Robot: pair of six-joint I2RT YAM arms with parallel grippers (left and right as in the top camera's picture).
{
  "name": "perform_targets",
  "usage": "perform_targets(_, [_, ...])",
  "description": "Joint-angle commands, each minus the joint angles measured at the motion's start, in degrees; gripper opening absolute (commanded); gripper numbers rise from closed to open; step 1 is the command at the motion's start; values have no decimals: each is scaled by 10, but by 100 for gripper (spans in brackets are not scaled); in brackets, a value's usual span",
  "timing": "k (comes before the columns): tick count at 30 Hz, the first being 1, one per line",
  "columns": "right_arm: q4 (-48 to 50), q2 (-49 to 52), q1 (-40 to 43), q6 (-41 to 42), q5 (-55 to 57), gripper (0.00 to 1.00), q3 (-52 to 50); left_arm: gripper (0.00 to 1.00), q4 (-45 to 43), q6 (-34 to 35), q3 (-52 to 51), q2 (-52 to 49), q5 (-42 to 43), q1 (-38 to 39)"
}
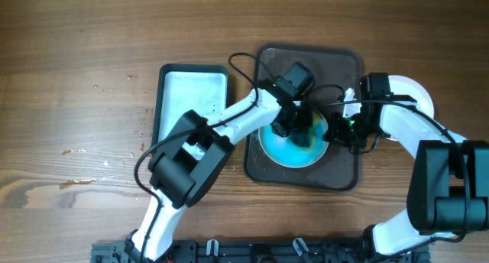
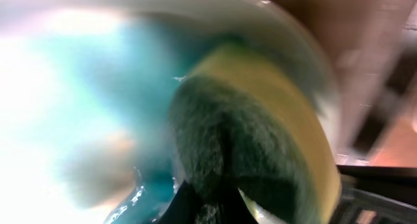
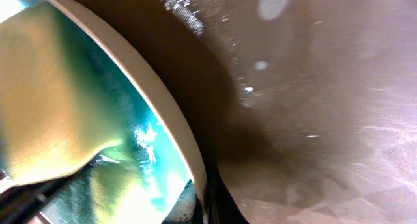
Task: Clean dirty plates on tray and stack at the side
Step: 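Scrub the plate's blue stain with the sponge in the left gripper, then return the sponge to the white tray with the left gripper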
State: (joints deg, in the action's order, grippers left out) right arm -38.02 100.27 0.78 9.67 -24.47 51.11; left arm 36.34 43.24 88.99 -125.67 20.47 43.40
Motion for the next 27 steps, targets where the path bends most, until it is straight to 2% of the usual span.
perform_targets(1, [3,20,4,-6,45,4,-13,4,83,5,-35,-6,-244,-19])
perform_targets(5, [3,20,4,-6,45,4,-13,4,143,6,-35,-2,-356,-19])
perform_targets(8, [3,19,4,-5,45,4,-13,4,170,11,-30,4,-376,-21])
perform_targets(10, [3,20,4,-5,45,4,-13,4,176,14,-19,11,-334,-21])
perform_targets(13, [1,20,4,-5,45,4,-13,4,176,14,8,40,-226,-21])
perform_targets(17, [-2,20,4,-6,45,4,-13,4,176,8,26,114,-180,-31])
perform_targets(19, [-2,20,4,-7,45,4,-13,4,199,4,26,183,-174,-54])
perform_targets(21, [4,20,4,-6,45,4,-13,4,230,-12,26,226,-188,-81])
perform_targets(25, [53,20,4,-5,45,4,-13,4,317,-12,23,265,-316,-174])
perform_targets(27, [83,20,4,-5,45,4,-13,4,313,-32,-1,257,-315,-214])
